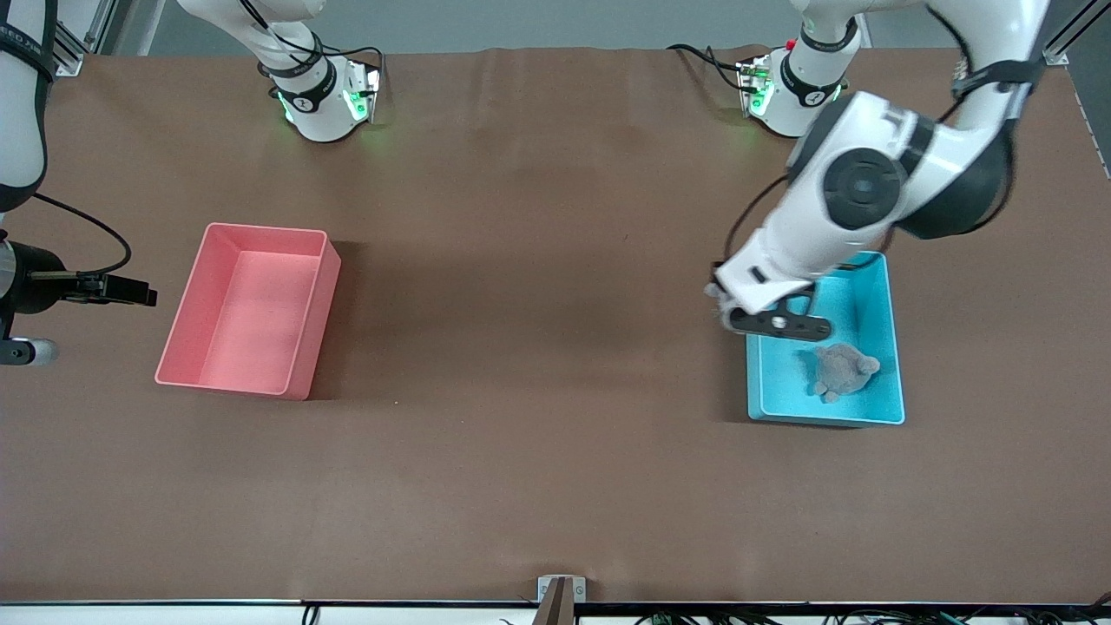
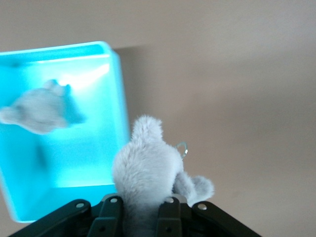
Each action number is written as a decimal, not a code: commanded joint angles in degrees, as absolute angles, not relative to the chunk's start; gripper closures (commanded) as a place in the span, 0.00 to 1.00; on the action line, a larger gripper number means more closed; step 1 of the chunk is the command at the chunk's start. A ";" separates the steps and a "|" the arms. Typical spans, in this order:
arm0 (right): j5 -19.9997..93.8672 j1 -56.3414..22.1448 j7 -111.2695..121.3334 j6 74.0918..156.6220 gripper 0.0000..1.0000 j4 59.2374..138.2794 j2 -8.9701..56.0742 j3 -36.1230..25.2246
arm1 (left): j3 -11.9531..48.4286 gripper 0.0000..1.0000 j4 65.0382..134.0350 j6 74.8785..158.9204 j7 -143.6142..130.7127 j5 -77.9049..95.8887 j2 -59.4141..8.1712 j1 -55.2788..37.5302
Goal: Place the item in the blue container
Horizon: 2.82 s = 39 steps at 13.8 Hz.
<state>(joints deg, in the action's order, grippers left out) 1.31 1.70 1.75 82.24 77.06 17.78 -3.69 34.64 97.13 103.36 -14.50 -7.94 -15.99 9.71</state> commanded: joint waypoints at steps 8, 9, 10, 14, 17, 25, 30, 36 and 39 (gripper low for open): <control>2.46 0.61 1.49 80.51 0.00 78.22 13.54 -5.45 | 35.24 0.81 116.19 124.18 8.00 -10.53 -15.11 25.92; 2.46 0.62 1.49 80.42 0.00 79.09 12.23 -5.36 | 35.24 0.81 116.02 124.36 7.91 -12.11 -16.51 25.93; 2.46 0.62 1.49 80.25 0.00 80.06 10.56 -5.36 | 35.16 0.81 116.02 125.06 7.91 -12.91 -17.92 26.01; 1.59 0.35 1.49 78.75 0.00 79.72 8.79 -5.27 | 34.98 0.81 115.49 130.16 6.51 -17.74 -25.21 25.93; 2.72 0.88 1.41 77.78 0.00 79.72 6.51 -5.45 | 34.98 0.81 115.22 131.49 2.91 -22.49 -27.86 25.75; 2.02 -0.26 1.76 74.35 0.00 81.12 3.61 -5.36 | 35.68 0.00 112.07 123.70 3.51 -21.63 -21.02 27.33; 2.02 -0.26 1.85 74.97 0.00 85.34 0.09 -5.36 | 36.56 0.00 104.16 106.81 4.31 -12.41 -11.80 27.42; 1.93 -0.26 2.28 75.76 0.00 89.64 -4.65 -5.36 | 35.86 0.00 92.75 91.95 4.13 -7.91 -4.66 27.42; 1.85 -0.26 2.37 75.24 0.00 89.65 -5.97 -5.36 | 34.02 0.00 90.35 91.58 3.96 -7.21 -5.19 28.12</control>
